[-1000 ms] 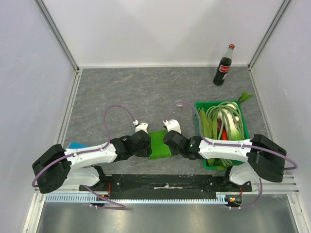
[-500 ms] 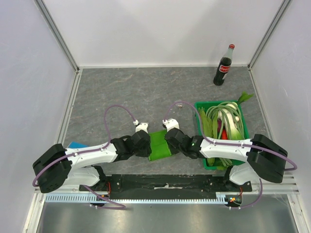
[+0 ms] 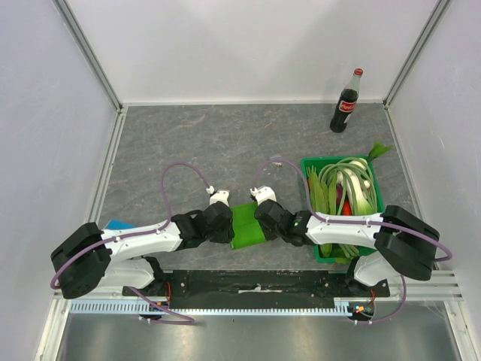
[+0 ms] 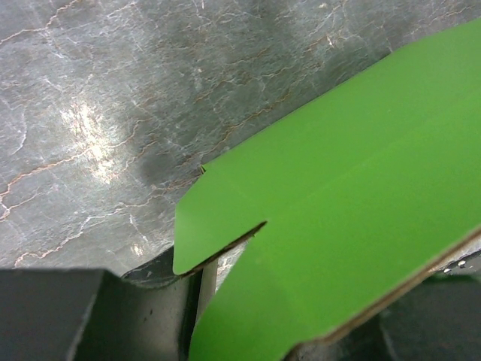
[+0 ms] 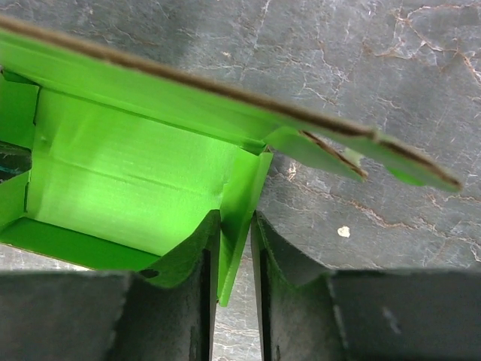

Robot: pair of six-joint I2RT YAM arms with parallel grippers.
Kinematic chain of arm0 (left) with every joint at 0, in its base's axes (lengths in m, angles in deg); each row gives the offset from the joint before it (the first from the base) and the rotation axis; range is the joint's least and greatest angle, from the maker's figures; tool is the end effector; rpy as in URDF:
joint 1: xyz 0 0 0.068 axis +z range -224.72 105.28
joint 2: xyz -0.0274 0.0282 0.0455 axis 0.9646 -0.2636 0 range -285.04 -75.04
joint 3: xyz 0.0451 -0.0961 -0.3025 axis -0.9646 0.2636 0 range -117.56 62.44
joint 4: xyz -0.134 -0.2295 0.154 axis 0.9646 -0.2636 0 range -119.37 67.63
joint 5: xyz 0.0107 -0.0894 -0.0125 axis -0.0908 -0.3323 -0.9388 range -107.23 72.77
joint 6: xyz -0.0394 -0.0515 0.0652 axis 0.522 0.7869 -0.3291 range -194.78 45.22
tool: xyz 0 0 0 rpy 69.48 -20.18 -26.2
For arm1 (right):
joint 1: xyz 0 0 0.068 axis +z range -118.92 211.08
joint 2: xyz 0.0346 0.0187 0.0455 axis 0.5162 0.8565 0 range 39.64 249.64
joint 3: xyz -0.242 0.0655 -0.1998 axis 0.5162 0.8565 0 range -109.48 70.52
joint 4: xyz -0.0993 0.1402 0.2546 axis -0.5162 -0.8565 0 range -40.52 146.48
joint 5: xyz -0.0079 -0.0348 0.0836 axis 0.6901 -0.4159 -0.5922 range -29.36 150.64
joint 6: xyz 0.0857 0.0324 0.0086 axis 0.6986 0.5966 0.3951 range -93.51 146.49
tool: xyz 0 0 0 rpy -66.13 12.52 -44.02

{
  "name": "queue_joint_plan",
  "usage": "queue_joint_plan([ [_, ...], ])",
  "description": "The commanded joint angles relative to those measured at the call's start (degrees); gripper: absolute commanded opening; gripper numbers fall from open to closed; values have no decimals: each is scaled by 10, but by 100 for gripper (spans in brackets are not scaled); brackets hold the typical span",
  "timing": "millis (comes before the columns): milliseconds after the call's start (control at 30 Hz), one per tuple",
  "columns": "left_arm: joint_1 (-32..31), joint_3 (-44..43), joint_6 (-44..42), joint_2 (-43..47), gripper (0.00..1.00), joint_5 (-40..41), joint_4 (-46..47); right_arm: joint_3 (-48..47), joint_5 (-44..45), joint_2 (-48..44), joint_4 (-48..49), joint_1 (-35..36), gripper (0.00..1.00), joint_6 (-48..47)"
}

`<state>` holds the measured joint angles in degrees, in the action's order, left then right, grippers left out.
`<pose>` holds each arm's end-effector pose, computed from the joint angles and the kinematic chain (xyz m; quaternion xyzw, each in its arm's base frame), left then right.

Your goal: Fold the paper box

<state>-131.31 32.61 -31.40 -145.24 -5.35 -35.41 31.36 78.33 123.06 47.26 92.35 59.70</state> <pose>0.1619 -0.2148 0.1395 0.0765 0.9418 -0.1760 0.2759 0.1791 0.2745 0.1401 -0.1808 0.9220 0.1282 0.3174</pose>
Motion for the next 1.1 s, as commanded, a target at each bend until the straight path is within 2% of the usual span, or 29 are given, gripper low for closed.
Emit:
queue_joint_plan([
  [0, 1, -1, -7, 4, 36, 9, 24, 0, -1, 10, 16, -3, 25, -13],
  [67, 2, -1, -7, 5, 36, 9, 25, -4, 2, 15, 10, -3, 21, -13],
  [100, 2, -1, -6, 5, 36, 9, 24, -8, 9, 19, 4, 0, 15, -11],
  [233, 2, 4, -4, 10, 36, 8, 30, -21, 57, 34, -20, 19, 0, 2],
  [433, 2, 9, 0, 14, 36, 10, 39, -66, 191, 90, -81, 70, 0, 59],
  [533, 1, 12, 3, 19, 36, 13, 42, -119, 304, 159, -181, 109, 0, 142],
  [667, 2, 17, 6, 24, 36, 21, 43, -137, 342, 220, -245, 136, 0, 231],
  [733, 2, 20, 9, 31, 36, 24, 45, -148, 343, 251, -257, 141, 0, 241],
  [900, 3, 37, 21, 47, 37, 40, 43, -135, 318, 255, -213, 147, 0, 220],
  [933, 3, 41, 22, 53, 37, 44, 42, -124, 304, 251, -136, 147, 0, 189],
  [1000, 4, 44, 22, 59, 38, 44, 44, -68, 236, 228, -65, 139, 0, 158],
  [1033, 5, 45, 22, 61, 39, 42, 44, -46, 202, 219, 32, 130, 0, 110],
  [1067, 4, 44, 21, 66, 39, 42, 41, -25, 181, 194, 55, 129, 0, 103],
])
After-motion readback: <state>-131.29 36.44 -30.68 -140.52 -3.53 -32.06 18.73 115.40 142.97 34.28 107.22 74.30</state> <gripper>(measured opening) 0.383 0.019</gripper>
